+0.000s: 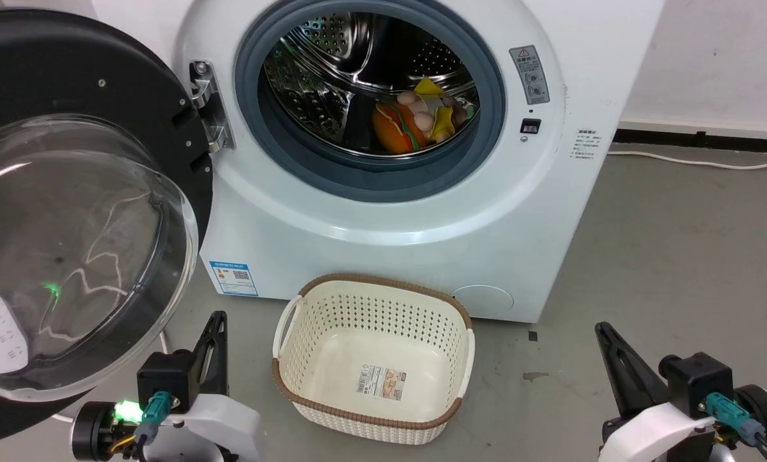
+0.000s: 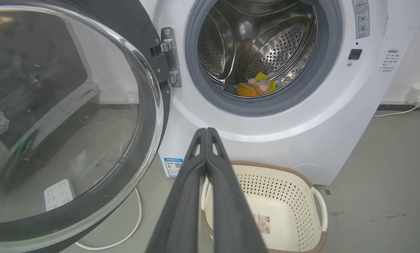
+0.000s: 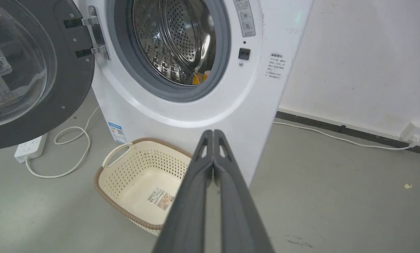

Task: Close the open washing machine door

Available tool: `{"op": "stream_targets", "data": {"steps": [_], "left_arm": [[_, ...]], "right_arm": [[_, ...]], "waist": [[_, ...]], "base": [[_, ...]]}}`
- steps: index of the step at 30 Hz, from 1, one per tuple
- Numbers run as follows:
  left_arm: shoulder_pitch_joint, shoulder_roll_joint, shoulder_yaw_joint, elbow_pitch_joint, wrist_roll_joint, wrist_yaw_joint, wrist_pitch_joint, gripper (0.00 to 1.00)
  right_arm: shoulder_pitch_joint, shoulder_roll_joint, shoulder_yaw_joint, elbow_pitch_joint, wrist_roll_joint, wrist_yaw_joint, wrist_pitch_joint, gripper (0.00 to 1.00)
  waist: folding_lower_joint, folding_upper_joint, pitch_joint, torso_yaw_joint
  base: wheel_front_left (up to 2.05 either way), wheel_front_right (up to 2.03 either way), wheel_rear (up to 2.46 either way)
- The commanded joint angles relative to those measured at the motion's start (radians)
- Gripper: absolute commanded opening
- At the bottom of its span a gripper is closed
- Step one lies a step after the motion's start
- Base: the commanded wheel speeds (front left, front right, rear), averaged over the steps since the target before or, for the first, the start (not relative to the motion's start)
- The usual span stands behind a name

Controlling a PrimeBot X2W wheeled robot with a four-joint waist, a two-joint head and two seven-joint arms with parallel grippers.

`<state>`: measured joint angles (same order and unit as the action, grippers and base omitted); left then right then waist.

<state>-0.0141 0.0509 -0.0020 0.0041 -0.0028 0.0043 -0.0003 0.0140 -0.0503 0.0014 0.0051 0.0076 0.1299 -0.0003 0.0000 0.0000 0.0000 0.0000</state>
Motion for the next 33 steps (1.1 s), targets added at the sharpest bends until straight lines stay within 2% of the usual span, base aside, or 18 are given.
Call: {"op": "stream_targets", "data": {"steps": [1, 24, 25, 33], "left_arm": [[0.014, -0.001, 0.002, -0.004, 0.003, -0.004, 0.000, 0.00], [0.014, -0.001, 0.002, -0.004, 0.003, -0.004, 0.000, 0.00], [0.000, 0.000, 0.000, 0.000, 0.000, 0.000, 0.000, 1.00], [0.006, 0.000, -0.007, 0.006, -0.020, -0.001, -0.013, 1.00]], "right_arm": [[-0.014, 0.000, -0.001, -0.005, -0.008, 0.001, 0.000, 0.00], [-0.014, 0.000, -0.001, -0.005, -0.008, 0.001, 0.000, 0.00], [0.000, 0.000, 0.000, 0.000, 0.000, 0.000, 0.000, 1.00], [0.007, 0.000, 0.005, 0.007, 0.019, 0.000, -0.013, 1.00]], "waist": [[0.0000, 0.0000, 0.000, 0.000], [0.0000, 0.0000, 0.000, 0.000], [0.0000, 0.0000, 0.000, 0.000], [0.0000, 0.0000, 0.001, 0.000]], "base": [[0.00, 0.00, 0.00], [0.00, 0.00, 0.00], [0.00, 0.00, 0.00], [0.00, 0.00, 0.00]]}}
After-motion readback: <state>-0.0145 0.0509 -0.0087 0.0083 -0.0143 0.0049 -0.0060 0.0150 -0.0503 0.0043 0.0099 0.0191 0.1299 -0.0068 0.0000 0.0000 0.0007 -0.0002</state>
